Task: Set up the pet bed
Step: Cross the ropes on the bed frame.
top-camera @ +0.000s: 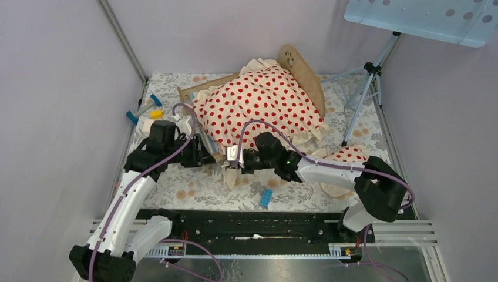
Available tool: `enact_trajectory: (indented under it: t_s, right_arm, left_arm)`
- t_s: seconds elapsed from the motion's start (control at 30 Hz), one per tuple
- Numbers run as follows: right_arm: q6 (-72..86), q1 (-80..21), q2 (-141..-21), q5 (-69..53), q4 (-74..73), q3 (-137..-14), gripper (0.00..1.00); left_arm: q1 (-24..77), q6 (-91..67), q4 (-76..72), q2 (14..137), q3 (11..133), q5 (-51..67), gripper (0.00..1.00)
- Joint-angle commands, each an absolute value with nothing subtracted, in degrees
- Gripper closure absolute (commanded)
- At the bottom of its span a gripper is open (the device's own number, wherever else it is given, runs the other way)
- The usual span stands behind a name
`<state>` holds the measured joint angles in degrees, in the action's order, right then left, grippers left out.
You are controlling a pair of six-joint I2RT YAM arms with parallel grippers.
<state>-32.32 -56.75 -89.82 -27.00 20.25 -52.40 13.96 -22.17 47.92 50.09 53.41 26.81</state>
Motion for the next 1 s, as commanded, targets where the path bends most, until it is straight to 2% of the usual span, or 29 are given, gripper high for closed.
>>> enact_trajectory:
  t_s: [0.0, 0.23, 0.5, 0.67, 0.97]
  right_arm:
    - [-33.1, -54.0, -85.7, -30.8, 23.5, -50.7, 1.0]
    - [-32.7, -51.9, -84.5, -34.3, 23.1, -50.1, 1.0]
    - [-31.8, -51.5, -84.5, -35.7, 23.6, -49.9, 1.0]
    - [-31.6, -51.3, -84.1, -36.0, 23.6, -49.8, 1.0]
    - [-30.9, -51.1, -83.9, -36.5, 23.6, -49.6, 1.0]
  left_arm:
    - [14.3, -19.7, 44.9, 51.3, 52.0, 27.1, 0.61]
    - [17.2, -22.8, 39.0, 53.1, 48.8, 24.1, 0.62]
    - [29.5, -26.1, 33.6, 55.8, 46.7, 12.3, 0.6]
    - [31.6, -26.6, 32.4, 57.0, 45.2, 8.3, 0.59]
    - [32.5, -26.8, 29.0, 55.4, 43.1, 8.2, 0.59]
